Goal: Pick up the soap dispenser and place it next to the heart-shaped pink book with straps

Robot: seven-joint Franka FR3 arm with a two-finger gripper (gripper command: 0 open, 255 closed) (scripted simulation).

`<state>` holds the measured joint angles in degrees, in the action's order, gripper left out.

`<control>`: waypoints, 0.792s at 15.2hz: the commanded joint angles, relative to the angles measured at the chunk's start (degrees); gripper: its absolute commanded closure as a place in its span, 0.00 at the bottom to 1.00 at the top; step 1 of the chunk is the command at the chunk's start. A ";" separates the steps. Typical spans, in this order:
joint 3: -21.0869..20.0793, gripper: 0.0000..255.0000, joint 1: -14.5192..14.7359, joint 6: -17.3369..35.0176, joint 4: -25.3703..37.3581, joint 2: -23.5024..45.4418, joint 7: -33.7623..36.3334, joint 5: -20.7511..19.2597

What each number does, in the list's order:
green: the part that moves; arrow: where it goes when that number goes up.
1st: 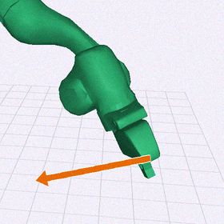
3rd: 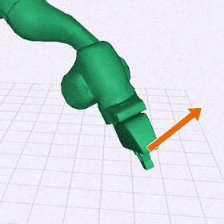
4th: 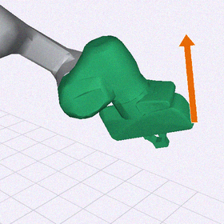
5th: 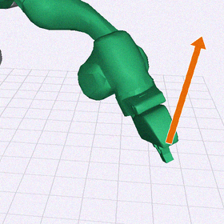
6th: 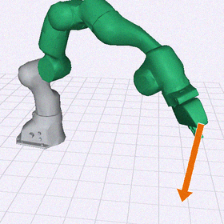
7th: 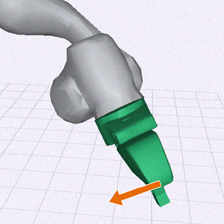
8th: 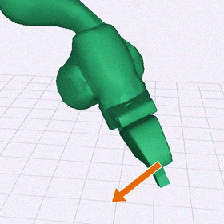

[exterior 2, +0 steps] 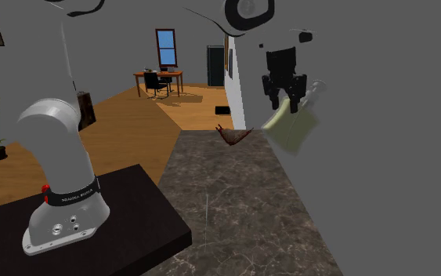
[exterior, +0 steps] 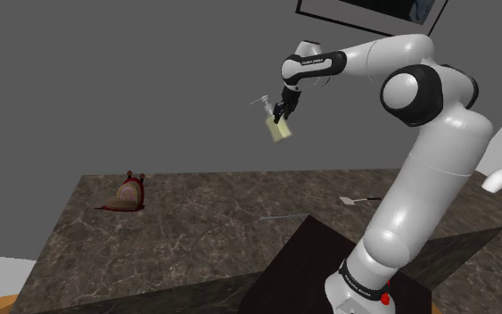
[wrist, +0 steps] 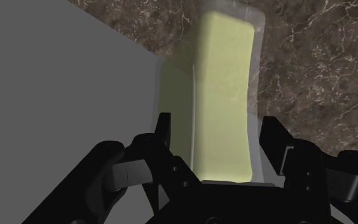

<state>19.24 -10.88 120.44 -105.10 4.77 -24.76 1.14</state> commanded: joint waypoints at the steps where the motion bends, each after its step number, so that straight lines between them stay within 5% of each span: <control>1: -0.96 1.00 1.37 0.91 -2.20 -1.38 2.81 -1.11; 12: -7.86 1.00 8.93 4.83 -9.89 -4.66 19.41 -5.62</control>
<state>11.95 -2.55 124.48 -113.99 0.33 -6.87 -4.13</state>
